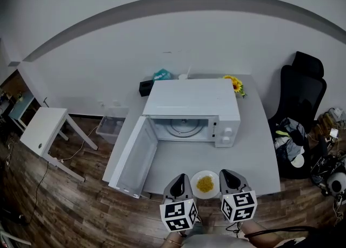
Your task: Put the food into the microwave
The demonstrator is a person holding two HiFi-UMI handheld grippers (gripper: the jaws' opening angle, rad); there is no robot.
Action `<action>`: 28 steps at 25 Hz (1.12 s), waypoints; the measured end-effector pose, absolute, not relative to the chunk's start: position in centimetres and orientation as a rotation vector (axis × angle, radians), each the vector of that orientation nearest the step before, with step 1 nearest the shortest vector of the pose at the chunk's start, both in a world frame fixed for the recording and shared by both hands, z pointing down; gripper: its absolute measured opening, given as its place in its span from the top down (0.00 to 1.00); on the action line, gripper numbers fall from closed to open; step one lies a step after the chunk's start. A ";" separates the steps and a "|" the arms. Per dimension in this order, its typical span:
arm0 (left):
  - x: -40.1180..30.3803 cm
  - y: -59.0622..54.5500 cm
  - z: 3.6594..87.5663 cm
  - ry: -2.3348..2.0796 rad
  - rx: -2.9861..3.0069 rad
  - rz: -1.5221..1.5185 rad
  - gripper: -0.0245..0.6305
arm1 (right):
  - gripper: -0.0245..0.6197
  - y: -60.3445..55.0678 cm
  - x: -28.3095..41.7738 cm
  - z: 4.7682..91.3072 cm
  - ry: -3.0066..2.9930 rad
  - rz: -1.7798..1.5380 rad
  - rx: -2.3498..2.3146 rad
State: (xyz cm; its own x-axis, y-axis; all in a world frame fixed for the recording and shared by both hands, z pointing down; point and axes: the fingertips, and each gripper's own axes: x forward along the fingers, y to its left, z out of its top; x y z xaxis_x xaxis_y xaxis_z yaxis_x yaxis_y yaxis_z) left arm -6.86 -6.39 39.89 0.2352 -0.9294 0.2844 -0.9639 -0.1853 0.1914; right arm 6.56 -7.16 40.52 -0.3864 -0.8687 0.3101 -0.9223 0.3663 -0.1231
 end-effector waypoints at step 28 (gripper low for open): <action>-7.2 -14.4 43.1 -1.717 2.134 0.252 0.96 | 0.94 -15.3 4.5 42.9 -2.451 0.501 1.520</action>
State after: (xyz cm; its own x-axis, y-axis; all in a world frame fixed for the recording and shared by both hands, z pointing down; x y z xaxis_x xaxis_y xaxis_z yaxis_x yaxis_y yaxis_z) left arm -7.19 -14.44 43.07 0.2339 -0.8970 0.3751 -0.9670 -0.1745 0.1859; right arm 4.48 -15.32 42.91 -0.4437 -0.8232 0.3541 -0.8961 0.4086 -0.1730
